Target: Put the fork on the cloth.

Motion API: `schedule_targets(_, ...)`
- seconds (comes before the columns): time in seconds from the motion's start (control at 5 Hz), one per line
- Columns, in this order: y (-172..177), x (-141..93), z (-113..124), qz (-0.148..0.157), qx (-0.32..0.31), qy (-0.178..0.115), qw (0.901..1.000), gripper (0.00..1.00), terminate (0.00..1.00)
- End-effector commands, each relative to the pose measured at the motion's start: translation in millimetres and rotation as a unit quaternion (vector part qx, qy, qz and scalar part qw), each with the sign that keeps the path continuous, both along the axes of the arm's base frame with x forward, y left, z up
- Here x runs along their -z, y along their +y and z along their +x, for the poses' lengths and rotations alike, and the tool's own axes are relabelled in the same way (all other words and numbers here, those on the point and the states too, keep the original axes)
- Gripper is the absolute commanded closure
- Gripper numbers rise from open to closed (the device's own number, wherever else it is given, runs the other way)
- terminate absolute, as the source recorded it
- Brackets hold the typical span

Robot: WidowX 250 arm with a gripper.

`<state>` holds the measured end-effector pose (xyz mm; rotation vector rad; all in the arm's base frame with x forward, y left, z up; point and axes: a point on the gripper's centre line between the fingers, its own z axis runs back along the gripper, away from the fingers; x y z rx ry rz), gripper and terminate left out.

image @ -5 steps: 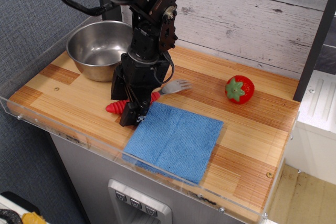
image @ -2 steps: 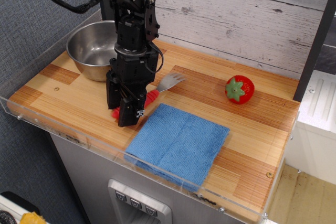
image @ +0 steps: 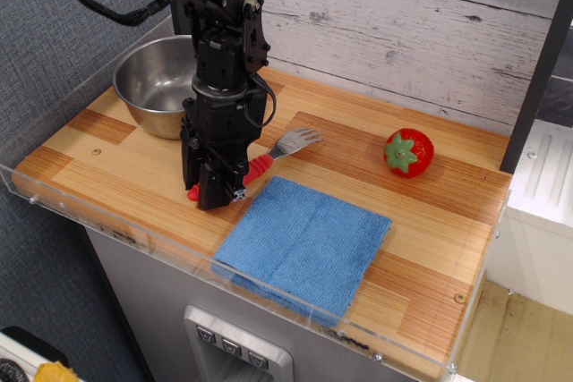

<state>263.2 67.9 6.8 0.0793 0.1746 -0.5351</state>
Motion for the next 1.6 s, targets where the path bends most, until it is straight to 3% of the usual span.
schedule_targets(0.0, 9, -25, 1, -0.003, -0.014, -0.039, 0.9992, 1.0, 0.0)
schedule_targets(0.4, 10, -77, 7, -0.001, -0.053, -0.097, 0.9939, 1.0, 0.0)
schedule_targets(0.6, -1, -99, 10, -0.016, -0.05, -0.116, 0.9919, 1.0, 0.0)
schedule_targets(1.0, -68, -96, 2, -0.021, 0.039, -0.097, 0.9943, 1.0, 0.0)
schedule_targets(1.4, -107, -74, -20, -0.025, 0.1, -0.062, 0.9928, 1.0, 0.0)
